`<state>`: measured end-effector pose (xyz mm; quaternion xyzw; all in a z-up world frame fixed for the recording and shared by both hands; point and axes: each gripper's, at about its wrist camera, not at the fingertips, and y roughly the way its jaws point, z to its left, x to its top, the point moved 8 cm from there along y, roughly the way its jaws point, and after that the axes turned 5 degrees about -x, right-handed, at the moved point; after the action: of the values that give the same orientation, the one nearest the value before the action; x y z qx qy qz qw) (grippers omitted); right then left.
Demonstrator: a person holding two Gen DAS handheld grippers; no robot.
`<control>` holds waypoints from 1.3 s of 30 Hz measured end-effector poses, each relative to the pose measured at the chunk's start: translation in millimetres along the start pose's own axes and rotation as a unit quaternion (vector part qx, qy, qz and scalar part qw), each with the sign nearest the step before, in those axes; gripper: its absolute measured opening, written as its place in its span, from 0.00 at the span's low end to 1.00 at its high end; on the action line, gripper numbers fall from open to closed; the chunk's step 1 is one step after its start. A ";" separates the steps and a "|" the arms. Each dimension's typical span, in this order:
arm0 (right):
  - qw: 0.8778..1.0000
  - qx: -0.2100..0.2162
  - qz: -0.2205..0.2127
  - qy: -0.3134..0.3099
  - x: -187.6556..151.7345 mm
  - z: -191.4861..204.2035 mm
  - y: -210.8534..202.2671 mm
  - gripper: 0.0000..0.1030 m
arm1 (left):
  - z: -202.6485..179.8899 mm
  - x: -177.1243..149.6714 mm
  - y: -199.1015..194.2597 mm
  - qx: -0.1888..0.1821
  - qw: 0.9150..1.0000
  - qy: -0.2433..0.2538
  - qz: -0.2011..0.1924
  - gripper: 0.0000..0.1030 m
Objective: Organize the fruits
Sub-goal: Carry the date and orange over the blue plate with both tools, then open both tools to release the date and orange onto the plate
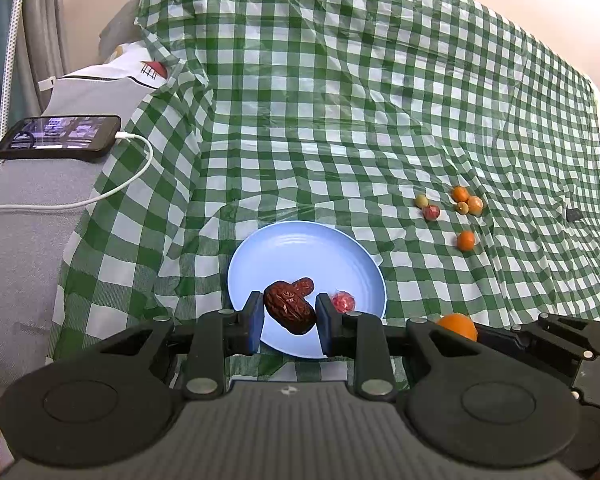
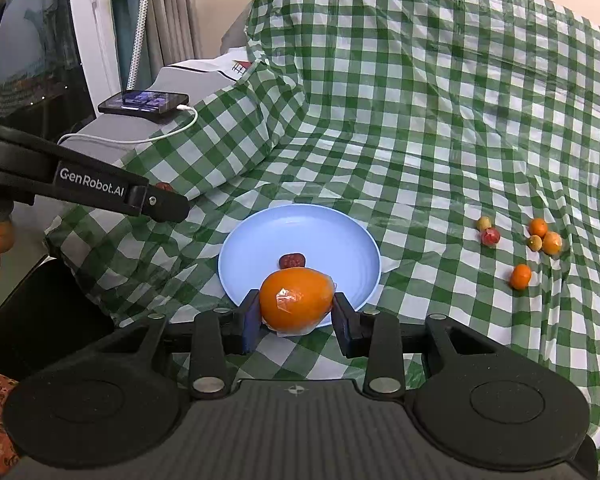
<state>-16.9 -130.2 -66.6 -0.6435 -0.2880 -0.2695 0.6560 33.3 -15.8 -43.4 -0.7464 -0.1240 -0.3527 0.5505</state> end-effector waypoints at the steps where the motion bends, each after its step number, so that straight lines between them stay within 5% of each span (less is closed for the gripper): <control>1: 1.000 0.000 0.001 0.000 0.1 -0.2 0.9 0.38 | 0.5 0.5 0.7 0.000 1.000 0.000 0.000 0.29; 19: 1.000 -0.004 0.002 0.003 23.1 -8.5 35.1 0.38 | 7.8 19.7 31.8 0.002 1.000 -0.010 0.013 0.29; 39: 0.998 -0.001 0.063 -0.001 22.0 -13.3 113.0 0.38 | 26.3 31.8 114.4 0.019 0.998 -0.002 0.057 0.29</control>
<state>80.5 -140.1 -128.6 -0.6616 -0.2474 -0.2271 0.6705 132.2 -39.9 -110.1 -0.7427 -0.0890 -0.3168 0.5832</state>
